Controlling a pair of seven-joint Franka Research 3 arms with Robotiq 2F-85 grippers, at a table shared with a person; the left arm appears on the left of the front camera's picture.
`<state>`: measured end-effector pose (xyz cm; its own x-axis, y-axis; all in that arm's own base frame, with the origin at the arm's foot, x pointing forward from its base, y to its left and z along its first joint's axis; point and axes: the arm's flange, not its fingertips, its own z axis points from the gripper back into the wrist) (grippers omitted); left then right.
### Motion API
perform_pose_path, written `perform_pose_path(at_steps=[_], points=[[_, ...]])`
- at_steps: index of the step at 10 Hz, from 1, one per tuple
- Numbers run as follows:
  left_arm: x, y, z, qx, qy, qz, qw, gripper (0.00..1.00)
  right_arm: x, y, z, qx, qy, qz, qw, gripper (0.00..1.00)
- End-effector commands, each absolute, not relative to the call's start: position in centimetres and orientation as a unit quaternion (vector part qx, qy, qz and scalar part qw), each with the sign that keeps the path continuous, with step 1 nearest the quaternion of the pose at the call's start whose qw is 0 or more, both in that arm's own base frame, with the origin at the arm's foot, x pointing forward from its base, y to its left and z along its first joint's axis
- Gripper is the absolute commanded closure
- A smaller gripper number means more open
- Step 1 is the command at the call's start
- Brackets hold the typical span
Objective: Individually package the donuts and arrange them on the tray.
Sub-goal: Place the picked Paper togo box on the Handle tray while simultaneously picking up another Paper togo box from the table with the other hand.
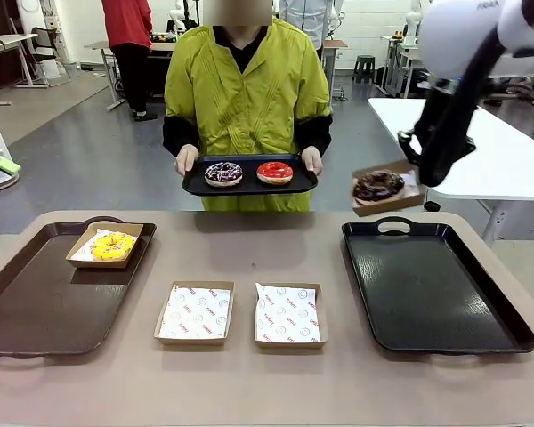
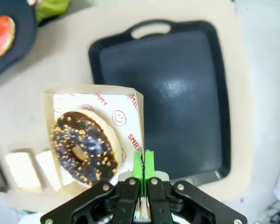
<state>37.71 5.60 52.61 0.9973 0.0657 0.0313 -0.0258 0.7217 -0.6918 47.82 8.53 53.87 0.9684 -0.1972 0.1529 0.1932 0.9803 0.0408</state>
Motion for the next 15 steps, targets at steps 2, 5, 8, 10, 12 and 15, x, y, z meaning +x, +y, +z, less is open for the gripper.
perform_pose_path(at_steps=[2,5,8,10,12,15], points=[[37.5,-1.7,50.4,-0.259,-0.008,0.015,0.966,0.0,49.6,6.9,51.3,-0.004,-0.064,-0.081,0.995,0.99],[37.8,-6.7,48.1,-0.199,-0.002,0.005,0.98,0.0,51.5,6.1,49.4,-0.019,-0.047,-0.077,0.996,0.99],[38.4,-11.3,44.6,-0.155,-0.003,-0.002,0.988,0.0,53.2,6.4,48.2,-0.035,-0.028,-0.075,0.996,0.99],[39.0,-14.4,41.6,-0.112,-0.01,-0.006,0.994,0.0,51.7,6.4,48.2,-0.016,-0.037,-0.083,0.996,0.99],[39.2,-17.1,39.0,-0.064,-0.034,-0.021,0.997,0.0,51.7,6.4,48.2,-0.016,-0.037,-0.083,0.996,0.99],[38.9,-17.4,38.9,-0.081,-0.025,-0.038,0.996,0.0,51.7,6.4,48.2,-0.016,-0.037,-0.083,0.996,0.99]])
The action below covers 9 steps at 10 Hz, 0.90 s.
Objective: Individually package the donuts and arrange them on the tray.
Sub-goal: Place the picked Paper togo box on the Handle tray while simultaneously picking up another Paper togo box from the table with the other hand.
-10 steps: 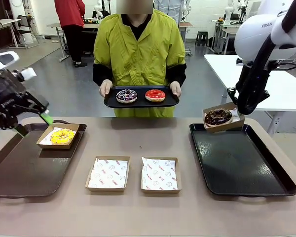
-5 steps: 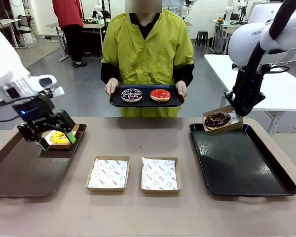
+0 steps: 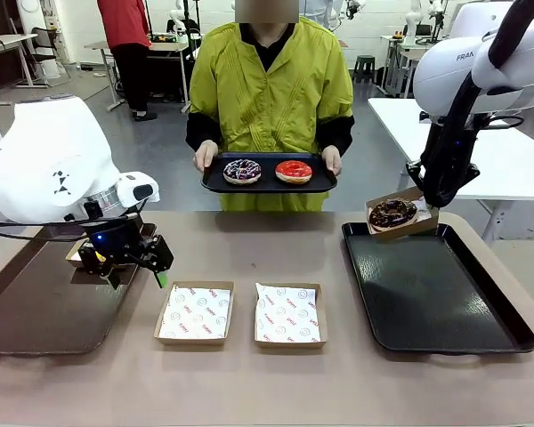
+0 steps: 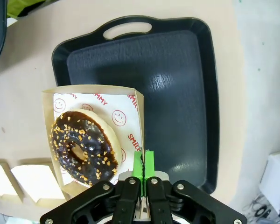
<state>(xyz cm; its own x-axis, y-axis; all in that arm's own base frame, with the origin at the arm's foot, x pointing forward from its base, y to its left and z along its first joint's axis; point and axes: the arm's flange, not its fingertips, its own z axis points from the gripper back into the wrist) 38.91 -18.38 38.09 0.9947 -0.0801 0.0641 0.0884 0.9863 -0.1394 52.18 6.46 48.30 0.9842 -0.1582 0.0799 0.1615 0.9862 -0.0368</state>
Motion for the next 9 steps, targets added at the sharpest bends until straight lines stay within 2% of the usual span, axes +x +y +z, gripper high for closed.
perform_pose_path(at_steps=[1,5,9], points=[[38.9,-17.4,38.9,-0.081,-0.025,-0.038,0.996,0.0,51.7,6.4,48.2,-0.016,-0.037,-0.083,0.996,0.99],[38.9,-17.4,38.9,-0.081,-0.025,-0.038,0.996,0.0,51.7,6.4,48.2,-0.016,-0.037,-0.083,0.996,0.99],[39.5,-20.3,38.0,-0.071,-0.036,-0.034,0.996,0.0,54.2,5.5,46.3,-0.014,-0.041,-0.053,0.998,0.99]])
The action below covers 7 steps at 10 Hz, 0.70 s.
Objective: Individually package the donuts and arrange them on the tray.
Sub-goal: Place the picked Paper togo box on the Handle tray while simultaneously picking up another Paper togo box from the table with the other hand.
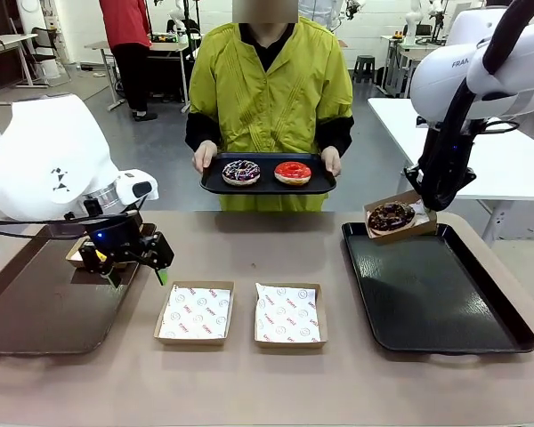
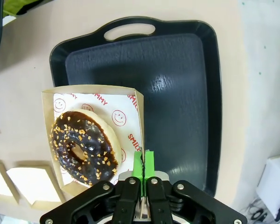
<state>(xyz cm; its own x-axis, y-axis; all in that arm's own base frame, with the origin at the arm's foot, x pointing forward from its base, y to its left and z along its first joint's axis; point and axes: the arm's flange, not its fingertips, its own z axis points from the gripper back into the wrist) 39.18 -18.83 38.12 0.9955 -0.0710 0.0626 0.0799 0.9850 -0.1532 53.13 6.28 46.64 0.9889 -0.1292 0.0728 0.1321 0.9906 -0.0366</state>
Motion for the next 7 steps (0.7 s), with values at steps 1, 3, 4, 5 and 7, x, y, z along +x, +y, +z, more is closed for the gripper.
perform_pose_path(at_steps=[1,3,4,5,7], points=[[39.7,-21.1,37.8,-0.065,-0.039,-0.037,0.996,0.0,54.7,5.0,45.8,-0.01,-0.038,-0.053,0.998,0.99],[40.0,-22.6,37.0,-0.05,-0.043,-0.041,0.997,0.0,56.3,4.3,44.2,-0.004,-0.035,-0.047,0.998,0.99],[40.0,-23.0,36.6,-0.042,-0.046,-0.044,0.997,0.0,56.9,4.3,43.3,0.009,-0.028,-0.04,0.999,0.99],[40.0,-23.3,36.2,-0.033,-0.049,-0.045,0.997,0.0,57.4,4.4,42.7,0.02,-0.025,-0.025,0.999,0.99],[40.3,-23.6,35.3,-0.027,-0.044,-0.045,0.998,0.0,58.3,5.0,41.3,0.028,-0.02,-0.01,0.999,0.99]])
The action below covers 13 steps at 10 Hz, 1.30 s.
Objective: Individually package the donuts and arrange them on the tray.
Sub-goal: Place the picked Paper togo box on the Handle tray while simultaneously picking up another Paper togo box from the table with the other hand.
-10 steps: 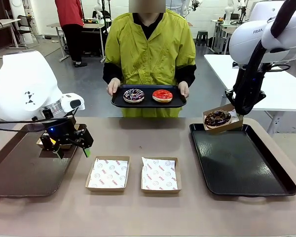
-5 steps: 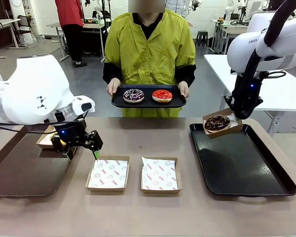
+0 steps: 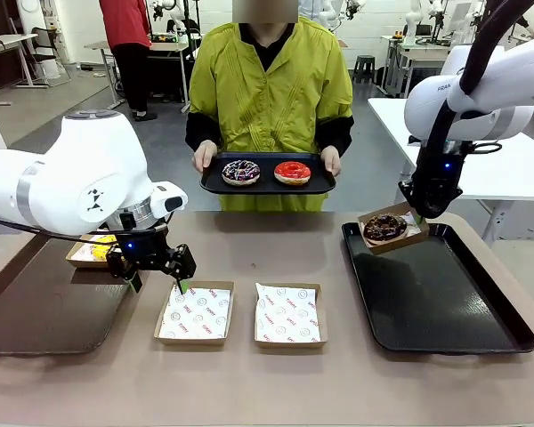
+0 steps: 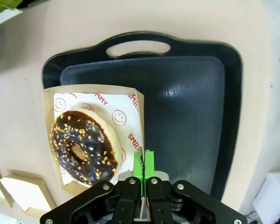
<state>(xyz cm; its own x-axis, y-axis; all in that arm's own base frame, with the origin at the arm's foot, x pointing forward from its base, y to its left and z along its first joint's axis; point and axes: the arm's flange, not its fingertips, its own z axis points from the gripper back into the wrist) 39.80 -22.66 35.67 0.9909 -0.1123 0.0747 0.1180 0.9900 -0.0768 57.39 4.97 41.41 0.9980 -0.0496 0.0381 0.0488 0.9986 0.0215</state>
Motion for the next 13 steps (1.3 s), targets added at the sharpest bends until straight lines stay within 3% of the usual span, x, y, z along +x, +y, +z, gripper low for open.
perform_pose_path(at_steps=[1,8,9,10,11,12,13], points=[[40.6,-23.7,34.8,-0.024,-0.041,-0.044,0.998,0.0,58.8,5.1,40.7,0.03,-0.016,-0.01,0.999,0.99],[40.7,-23.9,32.7,-0.026,-0.006,-0.054,0.998,0.0,60.3,5.7,38.0,0.039,0.003,-0.01,0.999,0.99],[40.9,-23.9,32.6,-0.023,-0.004,-0.054,0.998,0.56,60.3,5.7,37.8,0.044,0.006,-0.007,0.999,0.7],[41.0,-23.9,32.5,-0.02,-0.001,-0.052,0.998,0.59,60.3,5.6,37.8,0.046,0.009,-0.006,0.999,0.39],[41.0,-23.9,32.3,-0.018,0.003,-0.052,0.998,1.0,60.3,5.5,37.8,0.048,0.011,-0.008,0.999,0.11],[41.0,-24.0,32.1,-0.015,0.006,-0.054,0.998,1.0,60.3,5.4,37.8,0.05,0.013,-0.01,0.999,0.0],[41.1,-24.0,32.0,-0.013,0.009,-0.056,0.998,1.0,60.2,5.4,37.7,0.052,0.014,-0.011,0.998,0.0]])
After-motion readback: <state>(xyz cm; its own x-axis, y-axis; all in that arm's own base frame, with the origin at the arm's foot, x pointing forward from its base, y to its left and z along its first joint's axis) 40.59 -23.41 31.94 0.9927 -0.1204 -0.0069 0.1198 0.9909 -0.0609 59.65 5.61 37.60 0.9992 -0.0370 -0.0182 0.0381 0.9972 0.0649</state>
